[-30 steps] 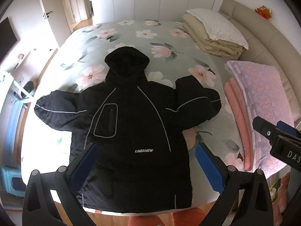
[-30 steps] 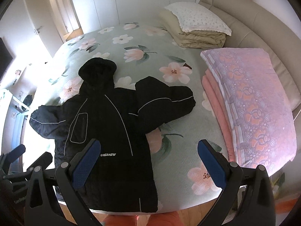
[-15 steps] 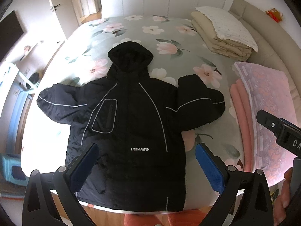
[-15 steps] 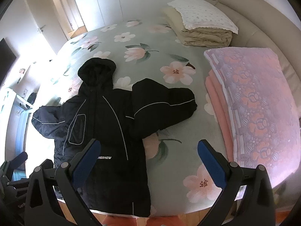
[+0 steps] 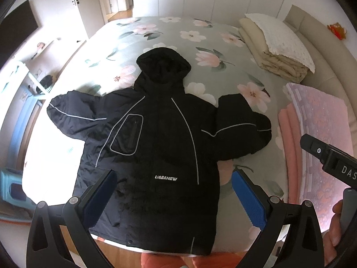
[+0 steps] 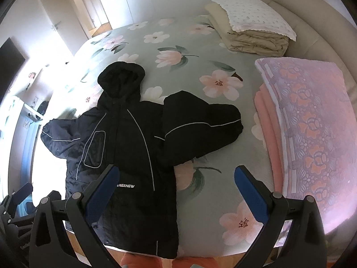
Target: Fold large clothes
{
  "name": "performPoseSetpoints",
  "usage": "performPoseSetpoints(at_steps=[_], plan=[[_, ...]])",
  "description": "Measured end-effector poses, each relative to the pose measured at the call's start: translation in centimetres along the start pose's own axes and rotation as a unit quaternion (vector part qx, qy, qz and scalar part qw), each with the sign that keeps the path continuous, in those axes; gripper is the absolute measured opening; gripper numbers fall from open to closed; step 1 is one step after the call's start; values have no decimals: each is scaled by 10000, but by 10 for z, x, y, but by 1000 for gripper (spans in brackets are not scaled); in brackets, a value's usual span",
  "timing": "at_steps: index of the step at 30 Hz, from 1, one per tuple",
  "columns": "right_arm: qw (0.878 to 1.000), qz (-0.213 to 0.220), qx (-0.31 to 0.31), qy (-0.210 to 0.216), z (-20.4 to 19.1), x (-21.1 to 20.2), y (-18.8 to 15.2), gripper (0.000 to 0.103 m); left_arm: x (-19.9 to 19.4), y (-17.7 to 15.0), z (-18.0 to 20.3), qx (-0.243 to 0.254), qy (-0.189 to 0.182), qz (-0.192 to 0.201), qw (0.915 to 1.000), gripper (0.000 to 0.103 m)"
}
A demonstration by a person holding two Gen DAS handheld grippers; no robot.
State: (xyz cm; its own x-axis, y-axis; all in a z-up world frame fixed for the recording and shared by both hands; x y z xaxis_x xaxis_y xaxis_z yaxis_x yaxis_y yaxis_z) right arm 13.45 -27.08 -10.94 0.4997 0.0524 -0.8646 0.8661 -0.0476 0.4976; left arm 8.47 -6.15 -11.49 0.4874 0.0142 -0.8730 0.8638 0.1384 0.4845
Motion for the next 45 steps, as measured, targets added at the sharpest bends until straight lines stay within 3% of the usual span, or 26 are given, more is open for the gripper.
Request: performPoseSetpoints(at_steps=[16,22,26,32,38,45], plan=[[9994,-337,124,5,13,35,-3,103,28,2,1,30,67,-243,9997,102],[9982,-142,588,52,55,65,4,103,62,0,14,-71,-52,-405,9991,102],[9903,-82,1379,-157,124,114,6,103,95,-4,24,-103,-95,-560,9983,102],[9807,-117,1896,-456,203,209,13,101,145,0,38,-115,-75,-487,9987,102],[9650,-298,2598,-191,248,309,13,92,203,2,44,-181,-34,-249,9995,102],[9425,-662,3267,217,261,395,-18,90,262,-7,47,-158,16,-291,9995,102]])
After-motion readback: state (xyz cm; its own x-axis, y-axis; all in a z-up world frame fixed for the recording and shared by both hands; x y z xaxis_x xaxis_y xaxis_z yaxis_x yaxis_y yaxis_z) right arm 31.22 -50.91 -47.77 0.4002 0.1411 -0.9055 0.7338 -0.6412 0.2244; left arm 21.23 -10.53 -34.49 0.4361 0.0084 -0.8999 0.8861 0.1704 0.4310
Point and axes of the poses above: each gripper's, at about its wrist camera, not at the fingertips, and x roughly the way its jaws point, z to its right, y to its top, the point moved 10 cm from there along x, roughly the way its jaws point, and after that the axes turned 5 degrees about z, right-handed, at the moved point
